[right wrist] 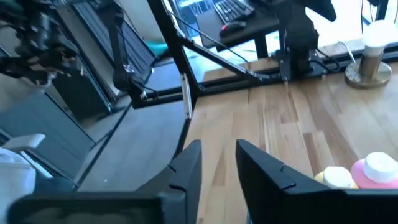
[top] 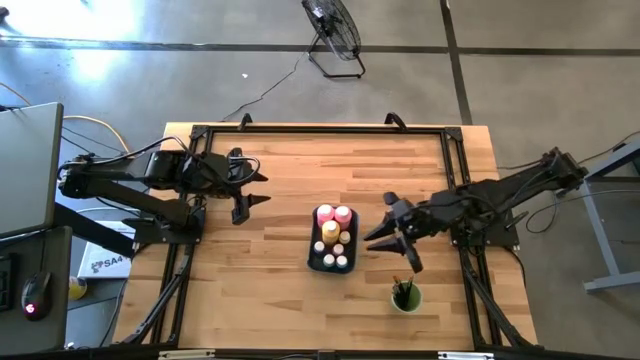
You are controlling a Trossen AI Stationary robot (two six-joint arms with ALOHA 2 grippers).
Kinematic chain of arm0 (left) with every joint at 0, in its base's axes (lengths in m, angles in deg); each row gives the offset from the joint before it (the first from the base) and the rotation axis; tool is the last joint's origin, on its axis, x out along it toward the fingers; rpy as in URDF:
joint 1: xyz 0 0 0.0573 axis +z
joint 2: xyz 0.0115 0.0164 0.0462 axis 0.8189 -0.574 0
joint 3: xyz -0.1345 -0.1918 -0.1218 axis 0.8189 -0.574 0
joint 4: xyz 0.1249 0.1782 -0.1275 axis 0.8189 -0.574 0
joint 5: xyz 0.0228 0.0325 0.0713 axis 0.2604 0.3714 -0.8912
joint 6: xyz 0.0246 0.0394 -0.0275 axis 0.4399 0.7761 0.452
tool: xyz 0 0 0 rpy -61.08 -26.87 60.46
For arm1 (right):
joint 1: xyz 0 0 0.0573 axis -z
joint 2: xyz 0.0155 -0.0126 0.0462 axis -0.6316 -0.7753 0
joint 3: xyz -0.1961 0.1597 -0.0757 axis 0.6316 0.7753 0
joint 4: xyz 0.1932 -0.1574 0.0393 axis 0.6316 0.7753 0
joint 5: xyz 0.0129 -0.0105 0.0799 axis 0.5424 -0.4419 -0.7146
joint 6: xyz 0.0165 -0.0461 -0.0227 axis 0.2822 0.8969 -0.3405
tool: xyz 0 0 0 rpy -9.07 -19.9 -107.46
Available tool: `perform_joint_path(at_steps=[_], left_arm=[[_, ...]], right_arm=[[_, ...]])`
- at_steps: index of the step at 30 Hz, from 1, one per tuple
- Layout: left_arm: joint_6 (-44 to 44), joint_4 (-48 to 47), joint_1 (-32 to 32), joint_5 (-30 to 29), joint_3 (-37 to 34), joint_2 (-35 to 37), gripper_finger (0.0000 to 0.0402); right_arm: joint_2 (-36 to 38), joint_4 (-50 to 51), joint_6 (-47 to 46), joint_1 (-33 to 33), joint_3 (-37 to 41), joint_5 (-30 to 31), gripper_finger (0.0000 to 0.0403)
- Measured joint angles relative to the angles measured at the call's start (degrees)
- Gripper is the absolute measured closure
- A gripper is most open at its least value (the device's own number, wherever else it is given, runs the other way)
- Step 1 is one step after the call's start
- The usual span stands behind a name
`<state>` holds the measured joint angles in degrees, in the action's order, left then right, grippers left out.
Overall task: Pick & Place Paint Supplies
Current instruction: Return to Home Position
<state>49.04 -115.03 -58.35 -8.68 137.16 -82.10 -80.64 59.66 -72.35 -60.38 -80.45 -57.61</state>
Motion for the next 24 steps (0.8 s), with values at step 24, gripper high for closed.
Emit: perform_joint_path(at_steps=[24], left_arm=[[-10.26,7.78,0.00,-14.19,0.00,0.00,0.0160]], right_arm=[[2.17,0.10,3.50,0.00,0.00,-0.46,0.0399]])
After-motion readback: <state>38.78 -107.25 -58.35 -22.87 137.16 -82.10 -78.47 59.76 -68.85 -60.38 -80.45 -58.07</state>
